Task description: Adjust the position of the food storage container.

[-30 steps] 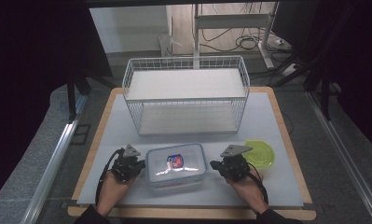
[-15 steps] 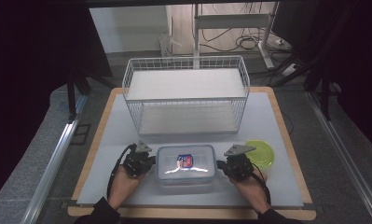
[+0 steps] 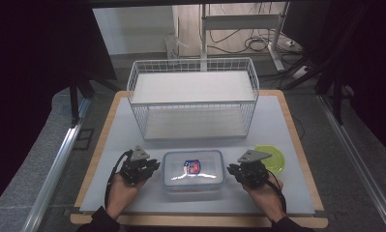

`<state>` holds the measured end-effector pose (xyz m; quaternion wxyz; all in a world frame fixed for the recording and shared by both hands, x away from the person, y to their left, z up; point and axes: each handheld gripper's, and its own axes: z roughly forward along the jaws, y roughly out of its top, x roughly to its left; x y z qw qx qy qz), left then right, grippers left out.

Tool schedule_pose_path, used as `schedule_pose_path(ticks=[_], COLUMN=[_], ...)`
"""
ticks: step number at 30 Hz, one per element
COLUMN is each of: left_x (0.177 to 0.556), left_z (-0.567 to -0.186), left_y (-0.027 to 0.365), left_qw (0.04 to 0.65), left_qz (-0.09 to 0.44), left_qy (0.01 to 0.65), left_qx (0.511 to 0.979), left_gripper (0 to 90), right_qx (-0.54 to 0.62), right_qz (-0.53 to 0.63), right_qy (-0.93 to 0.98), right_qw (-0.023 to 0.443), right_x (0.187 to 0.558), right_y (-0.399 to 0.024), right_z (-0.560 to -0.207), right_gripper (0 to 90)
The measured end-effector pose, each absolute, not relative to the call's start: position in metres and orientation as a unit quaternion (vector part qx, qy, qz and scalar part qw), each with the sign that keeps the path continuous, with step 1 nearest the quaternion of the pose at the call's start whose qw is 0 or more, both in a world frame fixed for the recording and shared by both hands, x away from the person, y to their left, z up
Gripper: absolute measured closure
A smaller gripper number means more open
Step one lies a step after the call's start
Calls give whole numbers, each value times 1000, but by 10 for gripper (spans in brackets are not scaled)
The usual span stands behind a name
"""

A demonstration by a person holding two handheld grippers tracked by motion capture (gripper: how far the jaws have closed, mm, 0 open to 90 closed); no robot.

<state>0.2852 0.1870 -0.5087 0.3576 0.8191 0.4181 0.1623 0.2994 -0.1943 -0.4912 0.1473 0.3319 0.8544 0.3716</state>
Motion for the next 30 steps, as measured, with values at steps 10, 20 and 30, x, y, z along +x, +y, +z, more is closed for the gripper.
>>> schedule_pose_path(ticks=[10,20,30], left_x=[264,247,245], left_z=[-507,-514,-512], left_y=[202,209,214], left_qw=[366,367,384], left_qz=[196,203,172], left_qy=[406,403,417], left_qx=[814,814,806], left_gripper=[486,179,72], right_qx=[321,312,313], right_qz=[381,392,395], right_qy=[853,852,851], right_qw=[155,149,144], right_x=[290,284,283], right_y=[-208,-216,-217], right_z=[-483,-480,-481], right_gripper=[656,454,344])
